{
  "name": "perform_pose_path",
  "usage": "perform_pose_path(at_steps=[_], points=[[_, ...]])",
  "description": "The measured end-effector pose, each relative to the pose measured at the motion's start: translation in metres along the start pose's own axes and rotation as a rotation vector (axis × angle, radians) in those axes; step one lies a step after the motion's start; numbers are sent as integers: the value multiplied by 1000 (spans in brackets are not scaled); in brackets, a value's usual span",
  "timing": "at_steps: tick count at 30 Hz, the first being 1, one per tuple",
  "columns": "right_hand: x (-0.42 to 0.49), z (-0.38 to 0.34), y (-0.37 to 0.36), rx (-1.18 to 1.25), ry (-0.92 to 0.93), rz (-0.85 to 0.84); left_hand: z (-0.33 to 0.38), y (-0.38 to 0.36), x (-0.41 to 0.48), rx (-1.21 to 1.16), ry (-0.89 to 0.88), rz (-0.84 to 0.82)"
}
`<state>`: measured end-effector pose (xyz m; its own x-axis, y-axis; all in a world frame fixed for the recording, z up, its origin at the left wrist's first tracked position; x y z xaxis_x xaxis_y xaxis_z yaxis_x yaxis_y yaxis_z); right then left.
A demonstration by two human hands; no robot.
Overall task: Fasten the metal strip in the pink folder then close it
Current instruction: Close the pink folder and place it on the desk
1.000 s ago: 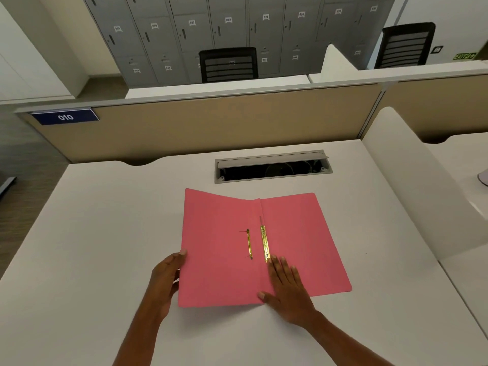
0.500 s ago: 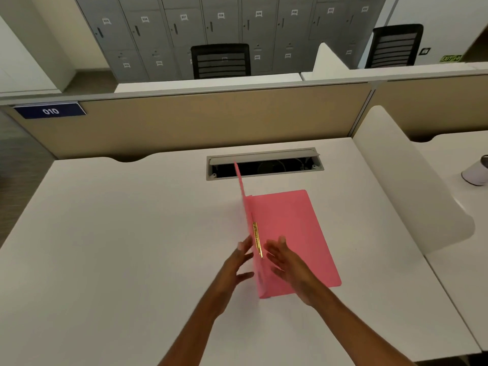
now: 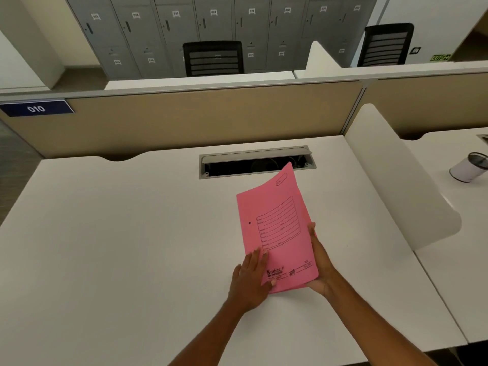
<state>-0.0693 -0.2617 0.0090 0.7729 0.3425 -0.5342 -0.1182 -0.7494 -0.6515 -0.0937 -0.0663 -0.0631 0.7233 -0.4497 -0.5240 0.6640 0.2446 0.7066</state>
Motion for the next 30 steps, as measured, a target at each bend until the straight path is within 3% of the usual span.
perform_pose_path(at_steps=[6, 12, 15, 22, 30], points=[[-7, -23, 14, -363, 17, 79, -6, -19, 7, 190, 53, 30], [-4, -35, 33, -1185, 208, 474, -5, -23, 9, 216, 65, 42], [-1, -27, 46, -1562, 232, 547, -5, -23, 8, 229, 70, 46], [11, 14, 74, -1961, -97, 334, -5, -24, 6, 230, 80, 55], [9, 25, 81, -2106, -141, 295, 2, -17, 0, 55, 104, 137]])
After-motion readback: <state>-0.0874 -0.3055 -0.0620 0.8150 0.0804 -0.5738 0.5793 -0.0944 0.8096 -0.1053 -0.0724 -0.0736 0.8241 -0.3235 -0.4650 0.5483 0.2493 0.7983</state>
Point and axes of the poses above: each hand's wrist, its own x-axis towards the middle knuckle, its own y-axis out of the back of the hand, z = x × y, the point moved 1 cm from there along x, towards the middle knuckle, and after that the axes turned 8 degrees about -z, right-handed, at the moved point
